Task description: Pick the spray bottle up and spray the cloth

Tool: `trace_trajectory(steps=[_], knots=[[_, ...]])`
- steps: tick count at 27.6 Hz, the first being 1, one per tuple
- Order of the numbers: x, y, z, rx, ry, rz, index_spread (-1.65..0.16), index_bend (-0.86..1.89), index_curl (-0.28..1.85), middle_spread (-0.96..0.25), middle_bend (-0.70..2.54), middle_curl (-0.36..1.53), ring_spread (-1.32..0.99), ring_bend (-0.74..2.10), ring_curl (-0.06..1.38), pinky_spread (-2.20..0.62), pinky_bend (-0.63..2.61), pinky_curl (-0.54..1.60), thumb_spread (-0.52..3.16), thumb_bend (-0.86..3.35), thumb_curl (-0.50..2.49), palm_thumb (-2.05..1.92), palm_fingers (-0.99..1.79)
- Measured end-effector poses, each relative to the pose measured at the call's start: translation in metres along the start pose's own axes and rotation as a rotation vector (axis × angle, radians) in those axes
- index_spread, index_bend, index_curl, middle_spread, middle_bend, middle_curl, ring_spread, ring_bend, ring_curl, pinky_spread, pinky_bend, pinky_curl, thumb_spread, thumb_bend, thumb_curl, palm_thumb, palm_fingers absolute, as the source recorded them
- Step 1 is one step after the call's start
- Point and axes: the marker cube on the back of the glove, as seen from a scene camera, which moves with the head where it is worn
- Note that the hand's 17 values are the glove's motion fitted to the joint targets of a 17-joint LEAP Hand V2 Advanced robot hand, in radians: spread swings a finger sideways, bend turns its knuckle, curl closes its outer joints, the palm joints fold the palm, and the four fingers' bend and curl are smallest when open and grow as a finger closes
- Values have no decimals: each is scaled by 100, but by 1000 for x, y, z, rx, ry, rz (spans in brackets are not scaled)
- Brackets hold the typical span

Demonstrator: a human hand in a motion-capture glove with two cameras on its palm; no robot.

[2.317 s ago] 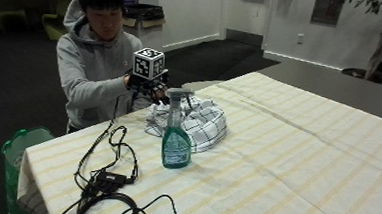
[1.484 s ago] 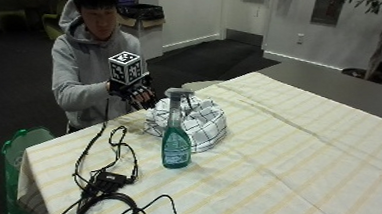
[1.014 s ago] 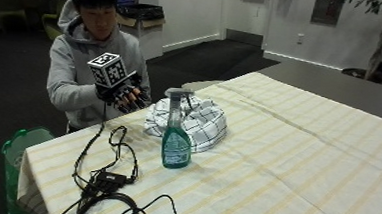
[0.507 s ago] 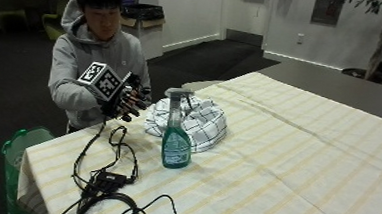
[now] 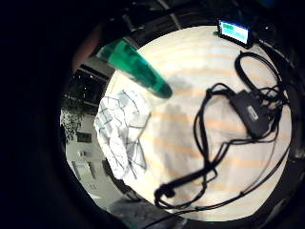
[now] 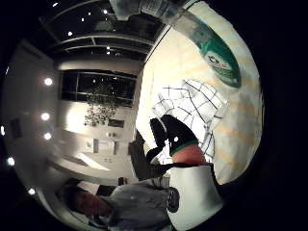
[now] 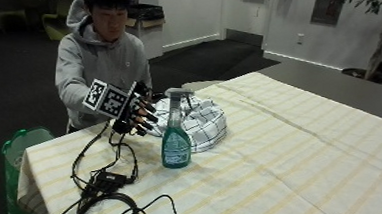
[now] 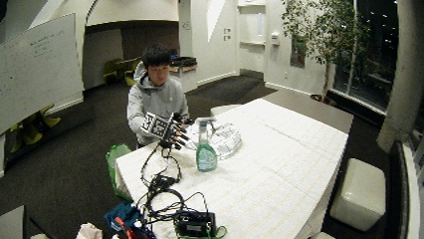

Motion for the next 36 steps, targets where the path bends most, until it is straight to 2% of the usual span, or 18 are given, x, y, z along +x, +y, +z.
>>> trace_trajectory(steps=[11,15,20,21,27,36], knots=[[-12,-59,33,-29,-214,43,-29,9,14,-2,21,33,5,35,30,24,64,38,98,-1,31,71,13],[-17,-70,45,15,-221,57,-30,8,13,-4,23,34,4,41,31,24,62,37,97,-1,33,75,17],[-19,-76,41,129,-157,93,-30,16,16,-6,31,35,0,47,31,21,52,33,99,6,36,91,43],[-19,-75,38,147,-118,96,-30,24,19,-7,34,36,-1,48,31,19,48,32,100,9,37,95,61],[-21,-60,18,194,130,73,-28,13,21,-8,29,36,-7,56,34,4,56,34,101,5,35,94,97],[-22,-34,2,206,151,74,-24,9,22,-8,25,37,-11,57,38,-12,60,38,101,1,35,98,110]])
